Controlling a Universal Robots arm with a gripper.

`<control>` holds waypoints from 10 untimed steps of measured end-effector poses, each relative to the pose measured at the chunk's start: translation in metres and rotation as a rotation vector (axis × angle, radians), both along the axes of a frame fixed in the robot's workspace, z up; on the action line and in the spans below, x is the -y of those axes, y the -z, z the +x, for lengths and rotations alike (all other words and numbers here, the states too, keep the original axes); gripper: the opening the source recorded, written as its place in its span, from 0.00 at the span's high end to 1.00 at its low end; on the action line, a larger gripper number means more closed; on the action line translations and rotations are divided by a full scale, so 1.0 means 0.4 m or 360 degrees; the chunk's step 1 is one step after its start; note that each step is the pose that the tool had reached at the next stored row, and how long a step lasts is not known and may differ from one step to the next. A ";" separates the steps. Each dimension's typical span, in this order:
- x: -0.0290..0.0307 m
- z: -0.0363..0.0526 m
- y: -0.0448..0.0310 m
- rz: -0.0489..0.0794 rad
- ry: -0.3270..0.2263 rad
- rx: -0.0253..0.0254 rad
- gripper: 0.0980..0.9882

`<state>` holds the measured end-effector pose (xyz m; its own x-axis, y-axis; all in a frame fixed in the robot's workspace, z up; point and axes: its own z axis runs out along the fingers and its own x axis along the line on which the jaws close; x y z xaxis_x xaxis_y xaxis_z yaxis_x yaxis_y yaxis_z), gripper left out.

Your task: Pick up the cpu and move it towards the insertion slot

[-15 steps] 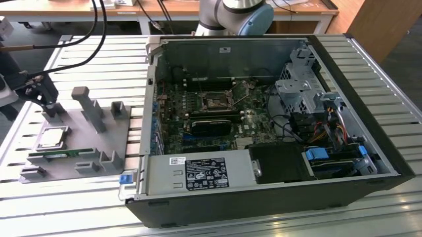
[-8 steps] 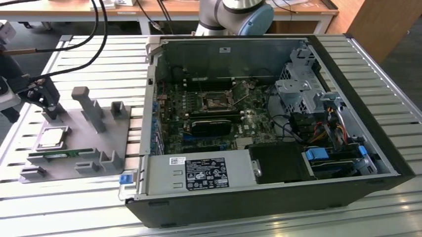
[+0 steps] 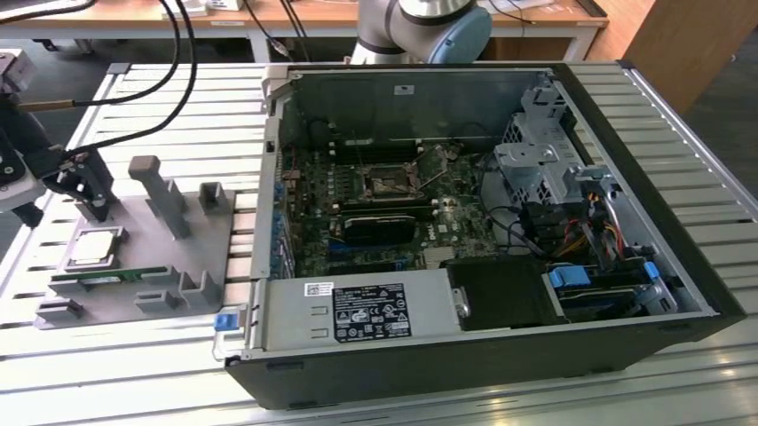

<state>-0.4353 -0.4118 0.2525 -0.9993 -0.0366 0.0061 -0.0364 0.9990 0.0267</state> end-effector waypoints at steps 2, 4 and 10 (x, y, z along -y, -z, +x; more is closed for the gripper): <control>0.000 0.000 0.007 0.0005 0.0000 -0.00001 0.23; 0.000 -0.001 0.014 0.0012 0.0000 0.00001 0.23; 0.000 -0.006 0.040 0.0013 0.0000 -0.00003 0.23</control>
